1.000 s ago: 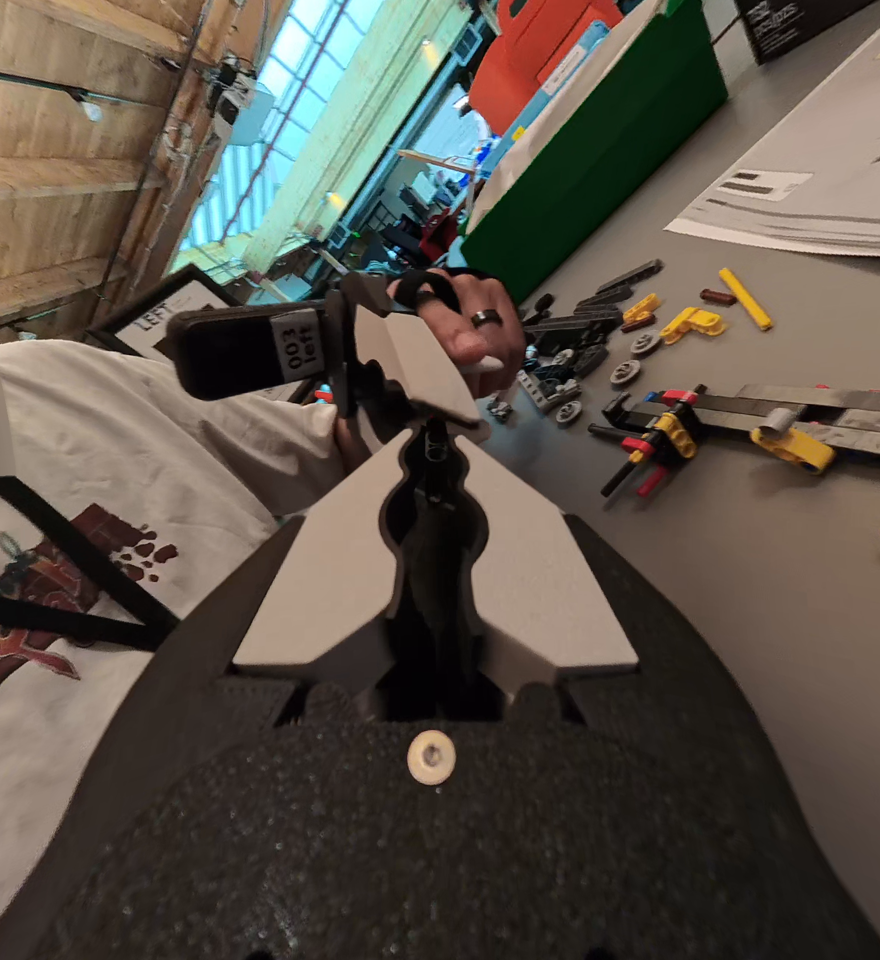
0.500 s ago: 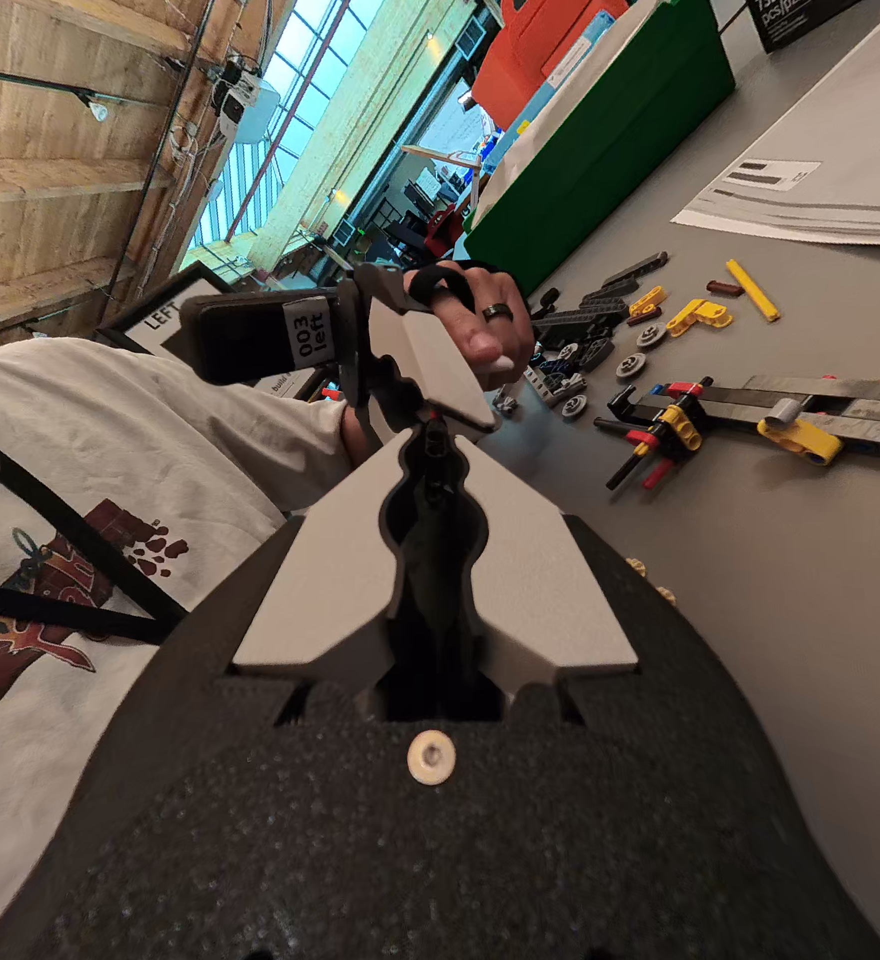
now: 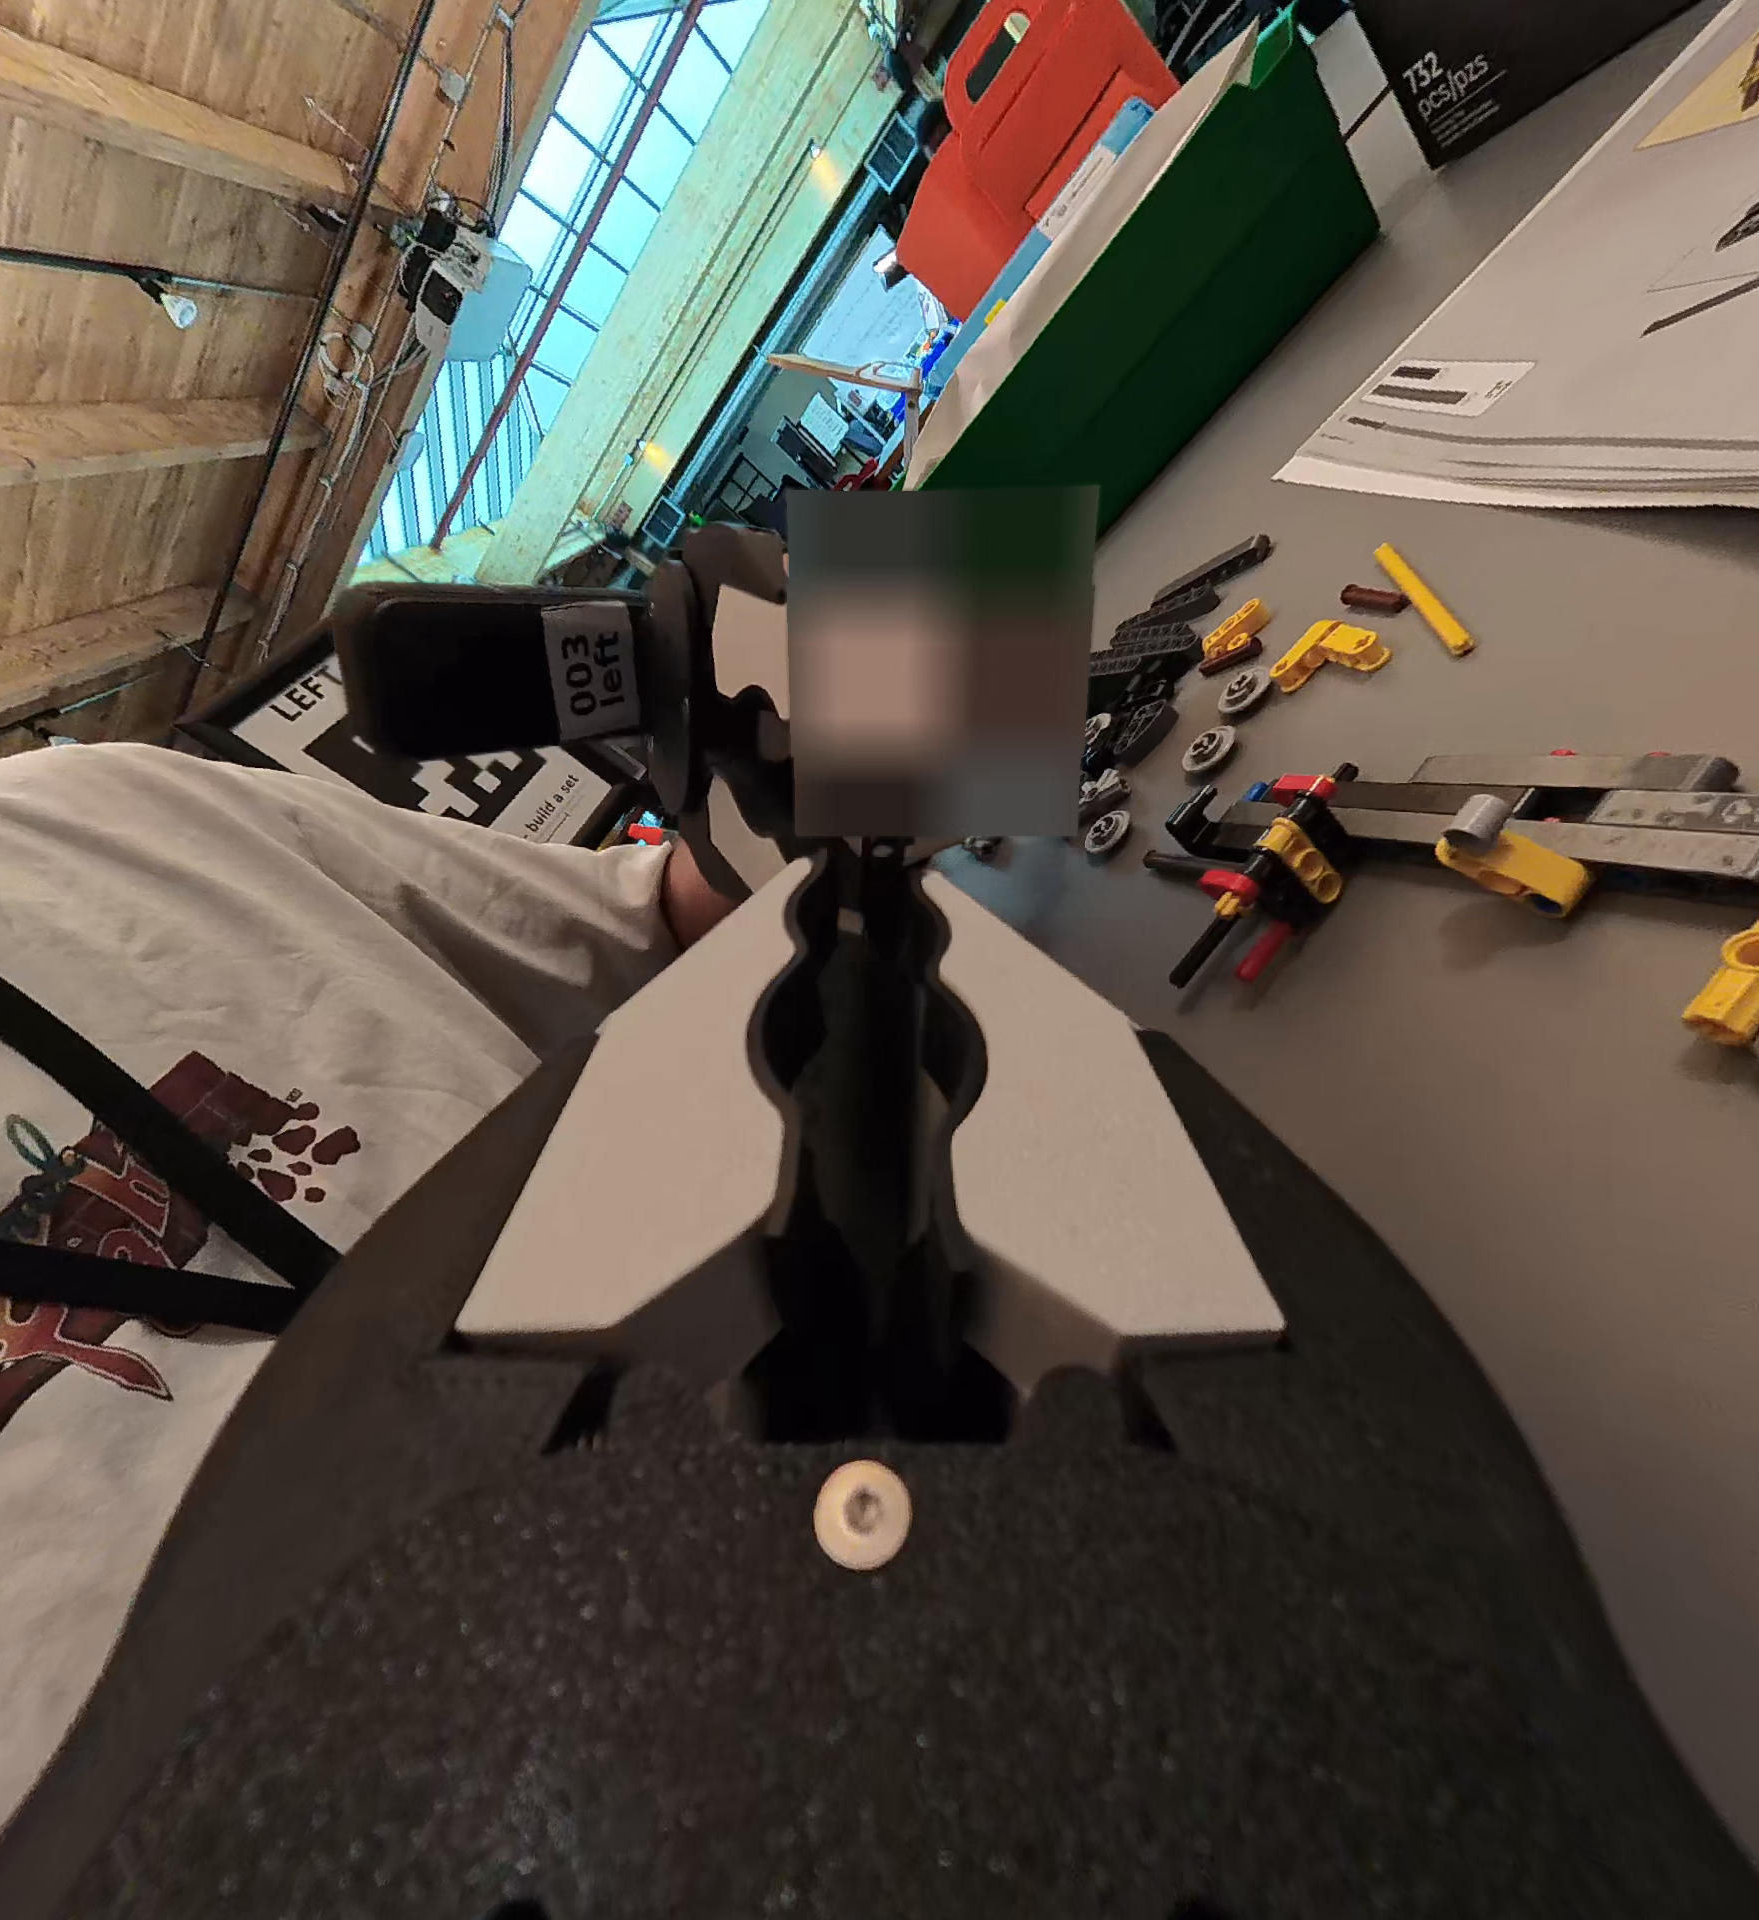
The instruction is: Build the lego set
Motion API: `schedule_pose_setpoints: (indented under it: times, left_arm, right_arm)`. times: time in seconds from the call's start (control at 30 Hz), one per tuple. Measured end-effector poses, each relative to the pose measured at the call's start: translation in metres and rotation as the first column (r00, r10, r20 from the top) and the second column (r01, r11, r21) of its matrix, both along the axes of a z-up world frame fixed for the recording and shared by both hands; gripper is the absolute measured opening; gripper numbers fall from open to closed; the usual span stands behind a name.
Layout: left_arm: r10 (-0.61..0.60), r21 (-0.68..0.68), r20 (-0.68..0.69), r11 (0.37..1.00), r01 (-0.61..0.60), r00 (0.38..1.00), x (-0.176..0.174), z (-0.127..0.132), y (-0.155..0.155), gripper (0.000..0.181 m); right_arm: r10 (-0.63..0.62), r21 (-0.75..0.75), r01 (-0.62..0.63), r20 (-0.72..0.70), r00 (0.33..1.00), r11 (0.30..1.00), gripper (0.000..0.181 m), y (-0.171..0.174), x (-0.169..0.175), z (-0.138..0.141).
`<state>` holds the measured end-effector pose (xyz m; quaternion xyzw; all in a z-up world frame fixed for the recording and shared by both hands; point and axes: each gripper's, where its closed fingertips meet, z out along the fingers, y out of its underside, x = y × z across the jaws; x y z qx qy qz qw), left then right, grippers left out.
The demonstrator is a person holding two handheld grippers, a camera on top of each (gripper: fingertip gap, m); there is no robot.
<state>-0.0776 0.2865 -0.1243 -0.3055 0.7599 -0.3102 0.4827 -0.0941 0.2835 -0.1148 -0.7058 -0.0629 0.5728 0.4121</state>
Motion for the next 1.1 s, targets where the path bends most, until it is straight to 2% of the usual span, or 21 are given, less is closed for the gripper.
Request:
schedule_pose_setpoints:
  times: [0.33, 0.67, 0.73, 0.77, 0.83, 0.9, 1.0, 1.07, 1.1]
  left_arm:
    - [0.013, -0.057, -0.011, 0.998, -0.013, 1.000, 0.000, 0.002, 0.005, 0.021]
    - [0.038, -0.020, -0.022, 0.999, -0.038, 0.999, 0.003, -0.003, 0.004, 0.022]
    - [0.040, -0.001, -0.022, 0.999, -0.040, 0.999, 0.003, -0.004, 0.003, 0.025]
    - [0.050, 0.000, -0.026, 0.999, -0.050, 0.998, 0.003, -0.005, 0.004, 0.033]
    - [0.072, -0.040, -0.058, 0.996, -0.074, 0.996, 0.003, -0.008, 0.010, 0.044]
    - [0.056, -0.119, -0.153, 0.990, -0.075, 0.987, 0.000, -0.020, 0.010, 0.049]
    - [-0.054, -0.191, -0.344, 0.982, -0.014, 0.937, -0.010, -0.047, -0.004, 0.044]
    - [-0.097, -0.203, -0.399, 0.979, 0.015, 0.912, -0.007, -0.049, -0.011, 0.042]
    - [-0.135, -0.204, -0.463, 0.978, 0.043, 0.876, -0.010, -0.053, -0.016, 0.042]
  right_arm:
    - [-0.044, 0.034, 0.043, 0.033, 0.998, 0.999, 0.007, 0.004, 0.000, 0.000]
    - [-0.059, 0.087, 0.048, 0.121, 0.991, 0.995, 0.006, 0.004, -0.003, -0.006]
    - [-0.080, 0.116, 0.064, 0.142, 0.987, 0.991, 0.006, 0.005, 0.000, -0.004]
    - [-0.114, 0.130, 0.097, 0.135, 0.984, 0.987, 0.006, 0.005, 0.007, -0.001]
    - [-0.187, 0.131, 0.174, 0.095, 0.978, 0.976, 0.006, 0.003, 0.027, 0.003]
    - [-0.273, 0.187, 0.272, -0.019, 0.962, 0.944, 0.006, -0.005, 0.051, 0.023]
    - [-0.360, 0.304, 0.401, -0.183, 0.915, 0.864, 0.006, -0.030, 0.081, 0.056]
    - [-0.399, 0.305, 0.458, -0.237, 0.886, 0.835, 0.006, -0.040, 0.094, 0.060]
    - [-0.405, 0.301, 0.474, -0.266, 0.875, 0.827, 0.006, -0.044, 0.098, 0.063]
